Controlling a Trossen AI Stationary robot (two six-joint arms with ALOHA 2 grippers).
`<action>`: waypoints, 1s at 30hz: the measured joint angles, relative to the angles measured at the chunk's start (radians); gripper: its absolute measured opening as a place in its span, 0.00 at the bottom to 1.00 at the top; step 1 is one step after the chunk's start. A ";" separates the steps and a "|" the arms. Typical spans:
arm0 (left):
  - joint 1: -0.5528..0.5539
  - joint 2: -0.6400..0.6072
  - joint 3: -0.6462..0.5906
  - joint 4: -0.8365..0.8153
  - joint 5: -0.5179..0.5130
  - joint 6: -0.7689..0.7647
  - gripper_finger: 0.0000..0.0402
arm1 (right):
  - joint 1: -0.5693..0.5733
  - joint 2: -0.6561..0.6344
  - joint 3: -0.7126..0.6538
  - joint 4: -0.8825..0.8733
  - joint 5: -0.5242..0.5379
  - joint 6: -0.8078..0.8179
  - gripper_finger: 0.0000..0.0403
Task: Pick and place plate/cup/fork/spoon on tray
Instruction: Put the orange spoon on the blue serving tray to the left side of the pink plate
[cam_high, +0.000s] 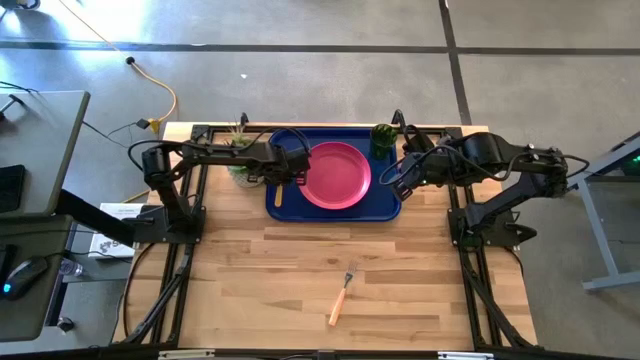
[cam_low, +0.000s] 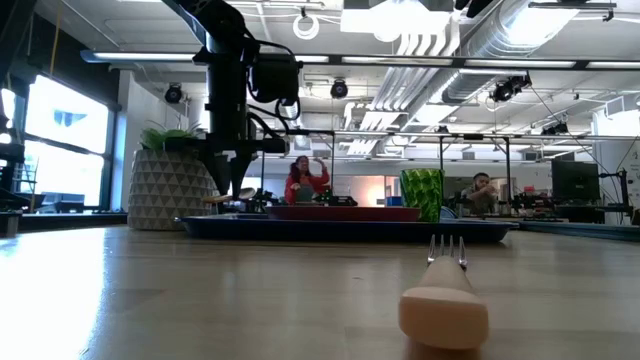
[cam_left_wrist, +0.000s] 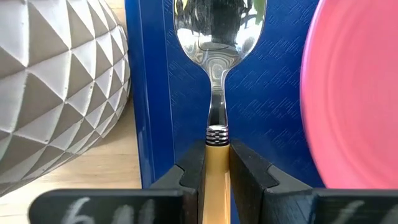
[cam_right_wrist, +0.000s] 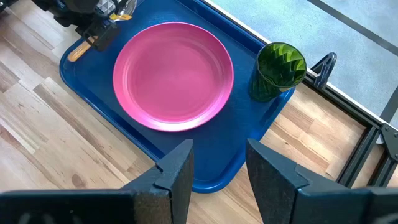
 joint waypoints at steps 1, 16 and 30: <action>-0.002 0.000 0.000 0.000 -0.004 -0.006 0.10 | 0.000 0.000 0.000 0.000 0.000 0.000 0.34; -0.024 0.000 0.066 -0.018 -0.076 0.002 0.10 | 0.000 0.000 0.000 0.000 0.024 -0.003 0.34; -0.078 0.059 0.079 0.002 -0.044 -0.124 0.10 | 0.000 0.000 0.000 0.000 0.018 -0.042 0.34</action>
